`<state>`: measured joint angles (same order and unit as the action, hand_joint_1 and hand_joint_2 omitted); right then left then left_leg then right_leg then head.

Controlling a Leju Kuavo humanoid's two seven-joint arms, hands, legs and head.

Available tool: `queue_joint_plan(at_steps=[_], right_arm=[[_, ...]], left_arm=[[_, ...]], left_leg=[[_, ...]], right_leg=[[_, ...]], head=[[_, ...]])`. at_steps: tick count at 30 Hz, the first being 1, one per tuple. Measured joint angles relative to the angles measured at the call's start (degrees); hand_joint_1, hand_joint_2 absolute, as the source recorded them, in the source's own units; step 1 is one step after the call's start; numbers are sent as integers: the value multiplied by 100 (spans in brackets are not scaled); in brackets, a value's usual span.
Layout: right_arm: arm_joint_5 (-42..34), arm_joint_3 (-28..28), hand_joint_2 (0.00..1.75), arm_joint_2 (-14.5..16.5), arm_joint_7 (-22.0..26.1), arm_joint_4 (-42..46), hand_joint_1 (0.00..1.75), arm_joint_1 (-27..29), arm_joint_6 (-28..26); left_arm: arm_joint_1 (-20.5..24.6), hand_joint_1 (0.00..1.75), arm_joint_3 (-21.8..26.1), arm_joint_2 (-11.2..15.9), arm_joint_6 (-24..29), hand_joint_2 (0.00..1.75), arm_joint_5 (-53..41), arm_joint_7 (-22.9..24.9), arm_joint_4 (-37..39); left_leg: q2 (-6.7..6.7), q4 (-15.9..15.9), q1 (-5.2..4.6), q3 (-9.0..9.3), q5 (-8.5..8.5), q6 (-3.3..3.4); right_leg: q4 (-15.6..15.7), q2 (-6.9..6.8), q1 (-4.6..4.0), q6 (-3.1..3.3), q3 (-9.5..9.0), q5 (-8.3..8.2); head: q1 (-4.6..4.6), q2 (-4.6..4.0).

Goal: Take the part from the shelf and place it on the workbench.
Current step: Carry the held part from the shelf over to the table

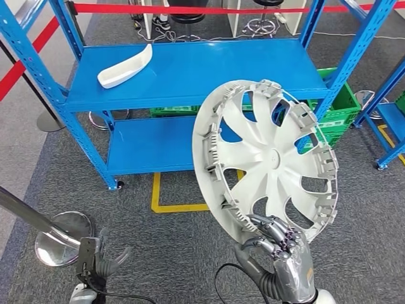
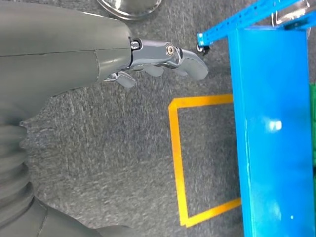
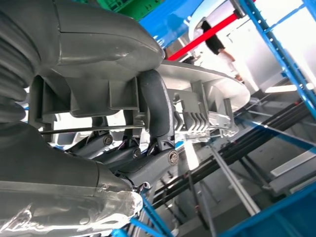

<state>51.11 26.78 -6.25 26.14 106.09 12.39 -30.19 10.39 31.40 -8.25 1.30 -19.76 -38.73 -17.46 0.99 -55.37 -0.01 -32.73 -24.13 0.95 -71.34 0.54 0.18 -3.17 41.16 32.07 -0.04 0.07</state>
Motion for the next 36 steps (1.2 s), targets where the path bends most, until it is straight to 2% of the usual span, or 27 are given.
queue_joint_plan(at_steps=[1,2,3,4,6,7,8,10,11,12,13,15,16,17,18,19,21,22,23,25,27,29,31,32,33,34,36], right_arm=[[-31,-5,175,1,9,-1,175,12,-25],[-67,-9,175,1,20,-1,175,22,-49],[-107,-11,175,2,29,-1,175,34,-69],[-150,-11,175,2,34,0,175,45,-79],[-247,-11,175,3,47,5,175,63,-82],[-306,-12,175,3,58,8,175,73,-79],[-362,-13,175,4,70,11,175,84,-74],[-438,-19,175,14,88,14,175,106,-65],[-449,-22,175,21,94,15,175,114,-62],[-450,-25,175,28,98,15,175,122,-61],[-448,-26,175,32,99,16,175,132,-61],[-445,-30,175,42,94,16,175,160,-63],[-446,-33,175,46,88,16,175,173,-64],[-448,-37,175,52,81,16,175,186,-65],[-450,-41,175,57,76,16,175,198,-65],[-452,-46,175,65,72,16,175,208,-66],[-452,-57,175,80,68,21,175,225,-70],[-450,-64,175,84,69,25,175,230,-73],[-448,-69,175,85,69,28,175,235,-75],[-447,-81,175,87,70,31,175,254,-78],[-454,-93,175,90,70,31,175,272,-78],[-482,-99,175,91,76,31,175,272,-78],[-525,-100,175,92,85,30,175,266,-71],[-542,-101,175,93,89,30,175,266,-67],[-550,-101,175,93,91,29,175,267,-62],[-553,-101,175,94,91,30,175,267,-59],[-551,-102,175,95,95,31,175,259,-54]], left_arm=[[5,0,-2,1,-24,175,-15,0,7],[10,0,-7,1,-51,175,-32,0,14],[18,0,-15,1,-75,175,-55,0,20],[28,0,-28,2,-91,175,-80,0,23],[50,0,-60,5,-106,175,-129,0,26],[58,0,-77,5,-102,175,-157,0,26],[64,0,-96,2,-93,175,-185,0,26],[77,0,-138,-15,-79,175,-227,0,26],[85,0,-157,-24,-80,175,-234,0,26],[91,0,-175,-33,-81,175,-236,0,26],[95,0,-193,-41,-83,175,-236,0,26],[88,0,-225,-52,-79,175,-244,0,26],[81,0,-235,-55,-73,175,-249,0,27],[75,0,-241,-55,-67,175,-253,0,27],[72,0,-243,-56,-60,175,-255,0,28],[71,0,-243,-53,-56,175,-254,0,28],[76,0,-244,-46,-76,175,-233,0,28],[77,0,-244,-44,-96,175,-215,0,29],[76,0,-244,-44,-119,175,-198,0,30],[67,0,-243,-55,-149,175,-184,0,35],[72,0,-239,-56,-163,175,-185,0,39],[69,0,-236,-41,-170,175,-204,1,42],[51,0,-235,-32,-179,175,-230,2,45],[48,0,-235,-30,-184,175,-237,2,48],[49,0,-235,-30,-189,175,-238,2,50],[54,0,-235,-32,-189,175,-238,2,51],[72,0,-234,-33,-169,175,-231,2,52]], left_leg=[[43,-4,-8,-55,46,3],[88,-8,-14,-111,91,1],[132,-13,-17,-168,136,-4],[170,-21,-20,-218,180,-17],[241,-38,-35,-287,255,-60],[281,-43,-40,-301,292,-89],[330,-44,-41,-308,327,-118],[396,-44,-27,-322,369,-184],[342,-95,-19,-352,288,-223],[249,-245,-11,-412,108,-260],[130,-519,-3,-511,-152,-293],[-4,-1284,2,-749,-646,-321],[-24,-1568,2,-814,-748,-322],[-39,-1666,2,-791,-735,-316],[-61,-1528,3,-650,-624,-302],[-107,-1201,6,-413,-472,-285],[-324,-399,21,124,-274,-241],[-408,-143,30,279,-251,-223],[-458,-20,32,341,-264,-207],[-368,3,35,307,-249,-159],[-250,11,43,271,-203,-80],[-121,16,45,222,-159,-26],[22,8,40,167,-124,-17],[91,5,40,146,-109,-24],[161,2,40,132,-96,-34],[228,0,41,126,-86,-46],[346,-13,21,123,-74,-88]], right_leg=[[-235,-1,0,-7,-8,55],[-283,-7,-1,-10,-103,-7],[-125,-28,-1,-8,-297,-150],[219,-92,-3,-4,-586,-299],[1068,-307,-27,14,-1200,-351],[1359,-380,-45,38,-1372,-314],[1502,-393,-64,73,-1431,-273],[1521,-285,-67,176,-1342,-345],[1519,-225,-57,227,-1300,-402],[1525,-167,-43,273,-1251,-468],[1526,-108,-30,308,-1193,-537],[1516,26,-27,338,-1041,-658],[1511,95,-28,337,-968,-710],[1505,168,-28,331,-900,-758],[1500,241,-28,319,-841,-803],[1493,313,-26,303,-793,-843],[1469,436,-35,261,-705,-908],[1453,484,-41,235,-667,-939],[1442,529,-45,207,-629,-971],[1431,603,-34,147,-564,-1024],[1258,417,-36,91,-449,-891],[613,109,-33,37,-187,-478],[-144,3,-8,-9,82,-112],[-290,-11,2,-23,94,-72],[-189,-28,11,-31,-21,-139],[146,-76,17,-33,-256,-290],[999,-302,1,-11,-781,-545]], head=[[-3,0],[-3,0],[-3,0],[-5,0],[-2,0],[-2,0],[-6,0],[-16,0],[-15,0],[-11,0],[-7,0],[-2,0],[-2,0],[-2,0],[-2,0],[-2,0],[-4,0],[-4,0],[-6,0],[-5,0],[-27,0],[-58,0],[-66,0],[-67,0],[-66,0],[-66,0],[-66,0]])
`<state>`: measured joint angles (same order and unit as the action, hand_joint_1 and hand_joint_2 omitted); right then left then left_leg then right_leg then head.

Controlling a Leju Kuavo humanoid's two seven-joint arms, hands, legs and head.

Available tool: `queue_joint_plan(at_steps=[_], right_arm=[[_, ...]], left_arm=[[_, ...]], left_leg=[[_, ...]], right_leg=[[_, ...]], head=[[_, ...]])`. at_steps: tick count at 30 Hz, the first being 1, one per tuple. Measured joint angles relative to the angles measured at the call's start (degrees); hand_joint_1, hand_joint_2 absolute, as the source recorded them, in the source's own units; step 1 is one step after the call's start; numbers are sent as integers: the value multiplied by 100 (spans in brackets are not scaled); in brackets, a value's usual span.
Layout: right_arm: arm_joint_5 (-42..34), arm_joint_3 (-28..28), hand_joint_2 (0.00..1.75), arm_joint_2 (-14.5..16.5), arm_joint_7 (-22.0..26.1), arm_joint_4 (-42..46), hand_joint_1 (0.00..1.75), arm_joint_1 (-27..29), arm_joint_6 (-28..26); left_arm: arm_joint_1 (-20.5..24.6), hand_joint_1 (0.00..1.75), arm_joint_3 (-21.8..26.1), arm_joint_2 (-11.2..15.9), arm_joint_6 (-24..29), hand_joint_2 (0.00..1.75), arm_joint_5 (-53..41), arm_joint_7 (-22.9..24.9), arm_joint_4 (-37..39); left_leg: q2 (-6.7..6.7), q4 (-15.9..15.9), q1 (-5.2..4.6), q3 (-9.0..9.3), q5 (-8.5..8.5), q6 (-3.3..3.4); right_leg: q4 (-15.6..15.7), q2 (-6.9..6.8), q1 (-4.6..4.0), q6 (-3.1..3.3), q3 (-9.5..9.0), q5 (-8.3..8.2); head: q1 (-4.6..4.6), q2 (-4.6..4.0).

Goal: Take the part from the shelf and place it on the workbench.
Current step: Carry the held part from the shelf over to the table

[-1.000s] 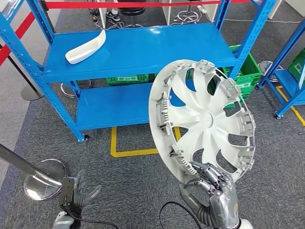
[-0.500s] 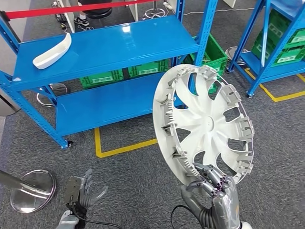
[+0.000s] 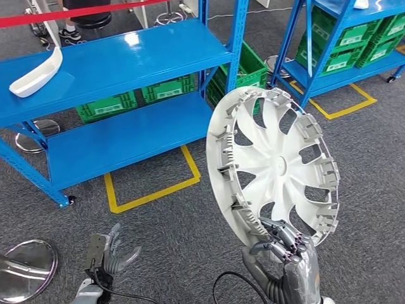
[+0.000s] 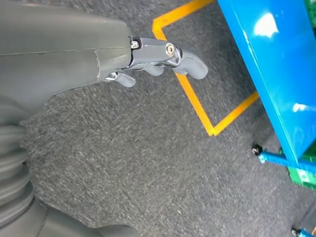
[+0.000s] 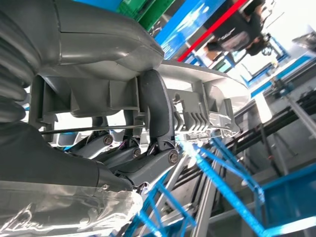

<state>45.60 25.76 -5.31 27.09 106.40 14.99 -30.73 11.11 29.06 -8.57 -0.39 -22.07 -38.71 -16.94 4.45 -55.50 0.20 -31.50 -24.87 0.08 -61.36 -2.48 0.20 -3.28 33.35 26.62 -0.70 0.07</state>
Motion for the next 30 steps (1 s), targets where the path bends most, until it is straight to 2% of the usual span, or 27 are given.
queue_joint_plan(at_steps=[1,2,4,5,7,8,9,10,11,12,13,15,16,17,18,19,20,21,22,23,24,25,26,27,28,30], right_arm=[[6,-1,175,1,4,5,175,-5,2],[14,-2,175,2,11,10,175,-6,3],[50,-9,175,4,17,32,175,8,-3],[89,-16,175,4,10,51,175,20,-12],[255,-46,175,4,-30,103,175,35,-60],[413,-68,175,4,-71,126,175,43,-112],[595,-93,175,4,-119,142,175,53,-176],[775,-118,175,6,-169,150,175,69,-246],[918,-139,175,9,-208,156,175,88,-298],[997,-155,175,13,-232,161,175,107,-330],[1032,-166,175,16,-248,165,175,123,-345],[1046,-177,175,23,-266,172,175,147,-348],[1050,-183,175,26,-269,174,175,154,-349],[1055,-190,175,28,-270,178,175,161,-349],[1060,-197,175,30,-270,182,175,170,-350],[1063,-203,175,30,-272,186,175,182,-350],[1064,-211,175,30,-275,192,175,201,-350],[1064,-221,175,31,-279,196,175,216,-351],[1064,-231,175,31,-281,199,175,222,-351],[1066,-239,175,31,-280,203,175,225,-352],[1068,-243,175,31,-278,203,175,221,-352],[1071,-245,175,30,-276,203,175,220,-352],[1073,-245,175,30,-275,203,175,222,-352],[1074,-246,175,30,-275,203,175,225,-352],[1075,-247,175,31,-275,203,175,229,-352],[1075,-248,175,31,-276,204,175,229,-352]], left_arm=[[11,0,1,1,22,175,4,0,0],[19,0,1,3,51,175,5,0,0],[28,0,2,1,116,175,-5,0,0],[32,0,2,0,149,175,-22,2,1],[35,0,3,-1,214,175,-70,8,2],[27,0,3,1,239,175,-92,13,4],[11,0,2,1,261,175,-104,16,7],[-11,0,2,0,275,175,-111,19,11],[-30,0,2,0,284,175,-112,20,16],[-42,0,3,1,291,175,-112,20,20],[-45,0,3,1,293,175,-112,20,23],[-35,0,3,5,295,175,-112,20,24],[-28,0,3,7,295,175,-112,20,25],[-25,0,3,7,295,175,-112,21,26],[-24,0,3,3,295,175,-112,21,27],[-24,0,3,-8,295,175,-112,22,29],[-18,0,3,-14,294,175,-112,22,31],[-12,0,5,-23,294,175,-112,22,32],[-11,0,7,-26,294,175,-111,22,32],[-15,0,9,-22,294,175,-111,22,33],[-30,0,12,-20,295,175,-111,22,33],[-46,0,15,-13,294,175,-111,22,33],[-57,0,17,-10,294,175,-112,22,33],[-60,0,18,-10,294,175,-112,22,33],[-59,0,19,-12,294,175,-112,22,33],[-48,0,19,-13,295,175,-112,22,33]], left_leg=[[51,-10,-17,-6,8,-27],[98,-19,-32,-14,17,-57],[198,-27,-38,-28,32,-115],[165,-51,-28,-43,1,-150],[-75,-345,-11,-177,-248,-212],[-230,-670,-5,-320,-455,-228],[-323,-1076,-5,-496,-665,-231],[-368,-1435,-6,-653,-810,-227],[-391,-1650,-7,-744,-854,-219],[-408,-1654,-8,-735,-781,-204],[-439,-1429,-7,-614,-610,-185],[-634,-664,6,-211,-251,-138],[-740,-347,19,-55,-160,-125],[-821,-159,26,27,-133,-113],[-843,-96,26,41,-149,-103],[-791,-83,31,30,-137,-86],[-731,-76,35,21,-119,-58],[-667,-67,44,18,-100,-24],[-595,-55,55,15,-84,6],[-525,-53,52,12,-78,23],[-456,-54,48,10,-77,33],[-377,-55,44,9,-78,33],[-298,-55,42,9,-78,33],[-220,-56,43,11,-80,30],[-146,-57,45,16,-84,22],[-22,-62,40,34,-100,-17]], right_leg=[[277,-81,-15,35,-152,-62],[389,-115,-31,76,-198,-71],[380,6,-45,176,-145,-101],[377,68,-39,220,-118,-123],[389,184,-16,304,-68,-178],[389,242,-9,330,-35,-203],[387,309,-10,346,-1,-227],[385,384,-13,355,29,-250],[381,466,-16,356,55,-272],[378,548,-19,352,76,-291],[374,629,-19,344,90,-308],[355,779,-25,313,124,-338],[338,844,-30,291,156,-354],[327,902,-28,261,193,-374],[324,957,-23,227,232,-397],[334,1015,-12,190,275,-424],[326,982,-11,155,306,-426],[255,865,-18,124,355,-375],[68,698,-24,95,444,-251],[-242,499,-22,68,566,-63],[-633,373,-10,41,727,149],[-1017,316,7,16,881,326],[-1261,293,21,-3,967,410],[-1289,279,33,-15,947,386],[-1081,254,41,-23,809,265],[-274,77,32,-26,337,-42]], head=[[7,0],[11,0],[19,0],[19,0],[30,0],[37,0],[43,0],[46,0],[46,0],[46,0],[45,0],[46,0],[43,0],[42,0],[41,0],[40,-1],[39,-1],[19,-1],[-4,-1],[-26,0],[-47,0],[-50,-1],[-51,-1],[-52,-1],[-51,-1],[-53,0]])
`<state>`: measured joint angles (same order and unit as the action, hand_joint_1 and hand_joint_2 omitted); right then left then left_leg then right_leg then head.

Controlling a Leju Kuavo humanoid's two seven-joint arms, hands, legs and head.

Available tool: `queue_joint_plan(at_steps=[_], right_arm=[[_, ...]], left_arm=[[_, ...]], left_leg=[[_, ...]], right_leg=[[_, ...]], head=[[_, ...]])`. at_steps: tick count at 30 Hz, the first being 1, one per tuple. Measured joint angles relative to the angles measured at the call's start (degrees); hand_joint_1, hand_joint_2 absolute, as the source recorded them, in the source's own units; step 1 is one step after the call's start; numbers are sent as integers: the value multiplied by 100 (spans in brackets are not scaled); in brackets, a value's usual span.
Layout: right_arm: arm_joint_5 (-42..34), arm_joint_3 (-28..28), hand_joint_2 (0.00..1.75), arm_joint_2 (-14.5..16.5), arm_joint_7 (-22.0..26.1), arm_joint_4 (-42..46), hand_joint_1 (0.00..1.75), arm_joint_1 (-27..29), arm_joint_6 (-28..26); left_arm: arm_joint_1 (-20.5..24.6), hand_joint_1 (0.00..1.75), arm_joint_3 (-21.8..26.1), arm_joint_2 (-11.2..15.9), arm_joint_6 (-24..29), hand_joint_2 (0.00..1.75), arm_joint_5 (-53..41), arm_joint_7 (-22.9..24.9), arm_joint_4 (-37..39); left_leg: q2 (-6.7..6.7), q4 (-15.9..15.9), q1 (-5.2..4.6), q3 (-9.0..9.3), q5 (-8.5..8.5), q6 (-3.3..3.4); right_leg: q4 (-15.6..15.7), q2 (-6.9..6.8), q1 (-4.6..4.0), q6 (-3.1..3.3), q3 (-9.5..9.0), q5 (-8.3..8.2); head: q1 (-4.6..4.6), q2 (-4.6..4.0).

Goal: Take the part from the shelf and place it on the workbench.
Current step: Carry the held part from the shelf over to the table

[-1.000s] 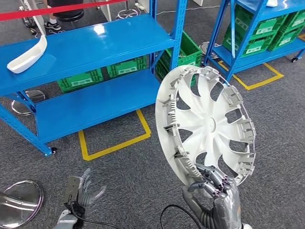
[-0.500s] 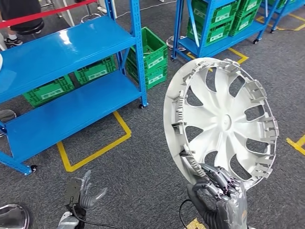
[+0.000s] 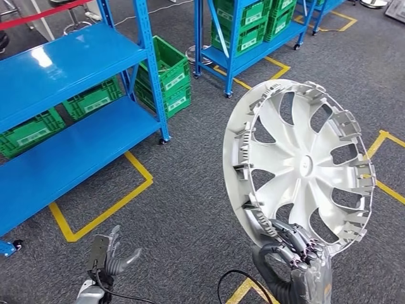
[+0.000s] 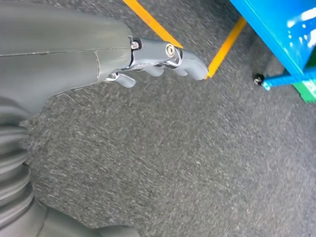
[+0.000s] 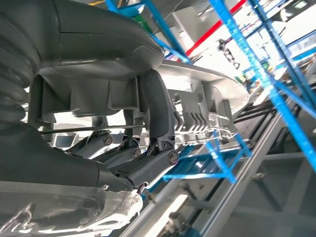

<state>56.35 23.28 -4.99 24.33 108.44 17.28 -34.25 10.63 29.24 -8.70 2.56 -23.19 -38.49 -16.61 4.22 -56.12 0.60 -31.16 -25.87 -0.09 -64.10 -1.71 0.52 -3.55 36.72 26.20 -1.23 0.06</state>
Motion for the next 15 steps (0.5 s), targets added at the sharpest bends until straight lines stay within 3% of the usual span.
queue_joint_plan(at_steps=[2,5,7,9,11,12,13,15], right_arm=[[1,0,175,2,1,7,175,-6,0],[1,-2,175,6,0,16,175,3,0],[0,-3,175,5,-1,24,175,7,0],[1,-4,175,5,1,30,175,2,0],[2,-4,175,5,2,30,175,1,0],[2,-4,175,5,1,30,175,3,0],[2,-4,175,6,1,30,175,6,1],[7,-4,175,6,-4,30,175,8,1]], left_arm=[[10,0,0,5,1,175,0,0,0],[25,0,0,3,2,175,0,0,0],[44,0,0,2,2,175,0,0,0],[38,0,-1,4,2,175,0,0,1],[5,0,-2,4,2,175,1,0,2],[-8,0,-2,5,2,175,1,0,4],[-12,0,-1,6,2,175,1,0,5],[-1,0,-1,10,5,175,1,0,7]], left_leg=[[92,-13,-29,11,-9,-62],[190,-15,-34,9,-10,-157],[-7,-184,-12,-71,-168,-217],[-287,-779,-6,-350,-525,-235],[-375,-1458,-8,-686,-785,-225],[-390,-1601,-8,-765,-775,-217],[-402,-1522,-7,-737,-649,-206],[-538,-902,5,-439,-247,-180]], right_leg=[[508,-136,-23,61,-280,-132],[549,-6,-37,196,-244,-156],[561,110,-17,266,-212,-188],[569,229,-6,318,-182,-220],[569,372,-16,351,-151,-243],[568,453,-20,356,-139,-253],[567,536,-20,352,-132,-264],[561,693,-13,323,-120,-287]], head=[[9,-1],[17,0],[26,0],[47,0],[58,0],[57,0],[58,0],[60,-1]])
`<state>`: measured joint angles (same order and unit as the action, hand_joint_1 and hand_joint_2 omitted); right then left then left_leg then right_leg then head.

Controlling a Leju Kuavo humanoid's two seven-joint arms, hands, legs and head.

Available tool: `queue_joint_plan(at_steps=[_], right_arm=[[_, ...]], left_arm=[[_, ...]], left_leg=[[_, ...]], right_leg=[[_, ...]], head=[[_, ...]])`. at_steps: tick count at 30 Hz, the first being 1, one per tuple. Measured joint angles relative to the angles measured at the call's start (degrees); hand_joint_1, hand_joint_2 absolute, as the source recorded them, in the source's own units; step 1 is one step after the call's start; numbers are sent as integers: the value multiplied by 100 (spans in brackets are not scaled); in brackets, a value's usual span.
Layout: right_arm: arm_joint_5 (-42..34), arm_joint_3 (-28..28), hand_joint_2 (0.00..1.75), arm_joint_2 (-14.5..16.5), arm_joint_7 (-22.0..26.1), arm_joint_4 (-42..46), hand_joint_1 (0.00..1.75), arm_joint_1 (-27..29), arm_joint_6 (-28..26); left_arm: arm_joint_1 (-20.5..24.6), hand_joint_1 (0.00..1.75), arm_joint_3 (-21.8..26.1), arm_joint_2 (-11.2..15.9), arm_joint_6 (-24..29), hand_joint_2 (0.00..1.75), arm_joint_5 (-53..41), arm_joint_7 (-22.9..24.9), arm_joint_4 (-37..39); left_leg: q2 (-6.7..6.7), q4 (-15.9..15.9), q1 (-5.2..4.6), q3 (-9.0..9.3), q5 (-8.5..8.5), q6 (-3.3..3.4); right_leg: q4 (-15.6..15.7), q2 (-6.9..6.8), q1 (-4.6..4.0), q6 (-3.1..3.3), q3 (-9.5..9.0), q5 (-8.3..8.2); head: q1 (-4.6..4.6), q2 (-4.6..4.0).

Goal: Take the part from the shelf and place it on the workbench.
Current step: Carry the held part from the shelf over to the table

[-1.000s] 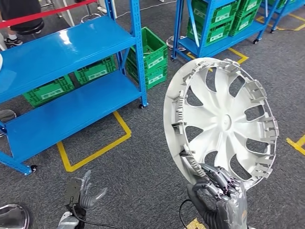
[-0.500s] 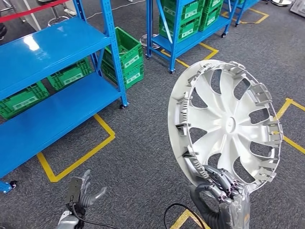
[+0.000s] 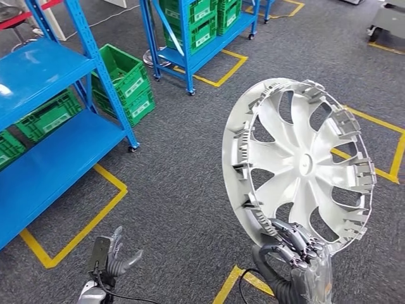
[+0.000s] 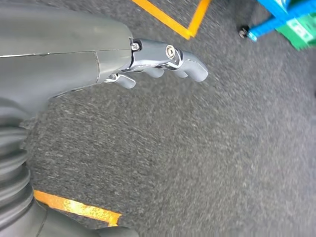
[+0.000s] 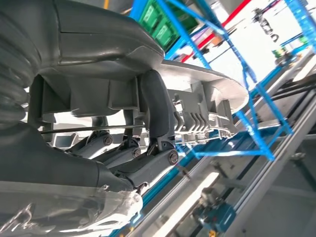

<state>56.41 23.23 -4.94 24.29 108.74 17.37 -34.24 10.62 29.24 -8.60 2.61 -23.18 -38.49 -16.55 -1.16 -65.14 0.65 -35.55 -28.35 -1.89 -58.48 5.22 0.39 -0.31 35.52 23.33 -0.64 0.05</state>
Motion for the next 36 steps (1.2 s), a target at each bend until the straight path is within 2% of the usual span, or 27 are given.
queue_joint_plan(at_steps=[1,3,5,6,7,9,11,12,13,14,15,17,18,20,21,22,24,26,27,28,29,30,31,32,34,35,36], right_arm=[[52,-2,175,0,-46,4,175,8,-2],[562,-96,175,11,-318,64,175,162,-35],[1862,-428,175,55,-698,180,175,510,-119],[2499,-643,175,77,-824,231,175,685,-167],[2932,-840,175,90,-887,271,175,813,-222],[3150,-1097,175,95,-928,341,175,940,-320],[3145,-1229,175,110,-937,396,175,1001,-372],[3145,-1278,175,117,-938,408,175,1041,-376],[3144,-1322,175,124,-938,413,175,1082,-376],[3144,-1364,175,125,-941,419,175,1119,-376],[3143,-1397,175,128,-944,428,175,1144,-376],[3143,-1446,175,137,-939,457,175,1167,-376],[3143,-1471,175,150,-922,477,175,1178,-377],[3143,-1548,175,192,-855,537,175,1261,-387],[3143,-1600,175,229,-816,590,175,1359,-396],[3143,-1656,175,272,-781,665,175,1488,-408],[3143,-1760,175,374,-735,842,175,1753,-422],[3143,-1863,175,462,-720,996,175,1959,-432],[3143,-1908,175,498,-718,1059,175,2047,-437],[3143,-1946,175,531,-718,1111,175,2124,-441],[3143,-1974,175,560,-718,1155,175,2187,-444],[3143,-1994,175,585,-717,1190,175,2239,-444],[3143,-2011,175,608,-716,1223,175,2276,-444],[3143,-2025,175,622,-714,1251,175,2303,-445],[3143,-2046,175,642,-710,1299,175,2346,-451],[3143,-2057,175,651,-709,1316,175,2367,-455],[3143,-2067,175,661,-709,1329,175,2391,-457]], left_arm=[[11,0,-1,1,29,175,1,2,0],[36,0,1,3,182,175,3,18,2],[68,0,12,0,364,175,2,51,4],[89,0,22,9,414,175,0,68,5],[107,0,33,23,433,175,-3,80,6],[127,0,62,59,444,175,-8,91,7],[126,0,85,76,445,175,-10,92,9],[128,0,91,80,445,175,-11,92,11],[131,0,93,83,445,175,-13,92,12],[136,0,96,83,445,175,-13,92,13],[142,0,99,83,445,175,-14,92,13],[157,0,104,86,445,175,-18,93,13],[164,0,106,88,445,175,-30,94,13],[177,0,108,81,445,175,-72,98,13],[182,0,108,73,445,175,-98,99,13],[185,0,108,65,450,175,-118,101,13],[167,0,110,49,471,175,-135,103,16],[118,0,122,39,496,175,-127,114,25],[93,0,130,37,503,175,-117,121,29],[75,0,137,36,505,175,-105,126,32],[65,0,142,37,505,175,-96,130,33],[61,0,144,38,505,175,-89,132,33],[61,0,146,38,504,175,-85,134,33],[63,0,148,38,504,175,-86,135,33],[63,0,149,34,503,175,-90,140,34],[65,0,149,25,502,175,-92,144,34],[69,0,150,16,498,175,-91,146,35]], left_leg=[[-111,372,17,176,134,10],[-280,756,28,351,205,27],[-233,799,19,356,207,79],[-189,812,21,355,222,118],[-131,825,27,356,238,156],[7,837,24,359,245,199],[165,836,10,362,236,211],[241,836,7,364,232,211],[313,835,7,369,226,205],[377,835,8,379,218,193],[434,834,6,394,206,175],[527,825,-27,421,179,120],[567,824,-44,431,173,89],[645,837,-51,447,173,28],[629,830,-41,449,148,-4],[553,756,-32,420,72,-32],[318,257,-20,196,-257,-64],[194,-503,-21,-168,-594,-65],[174,-734,-21,-289,-635,-62],[158,-764,-21,-319,-558,-55],[136,-577,-20,-245,-383,-45],[83,-238,-16,-92,-161,-33],[-19,148,-11,82,28,-18],[-108,476,1,233,138,-7],[-210,773,5,364,169,23],[-171,797,6,374,162,48],[-124,807,6,378,176,82]], right_leg=[[-19,74,-6,-23,22,-7],[-38,179,-7,-86,77,-28],[-24,238,13,-163,119,-54],[-53,166,12,-196,144,-33],[-167,38,8,-226,206,43],[-735,-297,-5,-276,466,369],[-1455,-445,11,-317,782,692],[-1614,-470,19,-327,839,729],[-1555,-489,25,-332,784,664],[-1271,-522,28,-330,611,516],[-858,-613,27,-326,366,353],[-219,-781,7,-271,-15,169],[-89,-819,-6,-233,-85,152],[-74,-727,-25,-146,-62,154],[-64,-683,-22,-113,-56,147],[-52,-642,-13,-79,-58,141],[-34,-556,8,-22,-62,128],[-34,-435,5,11,-55,126],[-34,-362,3,17,-56,126],[-35,-285,3,18,-59,126],[-35,-208,6,16,-65,125],[-36,-132,10,8,-72,123],[-47,-59,5,-10,-70,121],[-62,11,0,-33,-57,119],[-70,125,0,-101,-16,101],[-57,176,12,-136,7,87],[-56,171,19,-170,24,84]], head=[[1,0],[4,0],[12,1],[5,1],[-19,1],[-62,0],[-71,0],[-72,0],[-73,1],[-74,1],[-76,1],[-68,0],[-61,0],[-50,0],[-50,0],[-43,1],[-22,1],[-12,0],[-10,1],[-9,0],[-8,0],[-4,1],[3,0],[8,1],[20,1],[21,1],[25,1]])
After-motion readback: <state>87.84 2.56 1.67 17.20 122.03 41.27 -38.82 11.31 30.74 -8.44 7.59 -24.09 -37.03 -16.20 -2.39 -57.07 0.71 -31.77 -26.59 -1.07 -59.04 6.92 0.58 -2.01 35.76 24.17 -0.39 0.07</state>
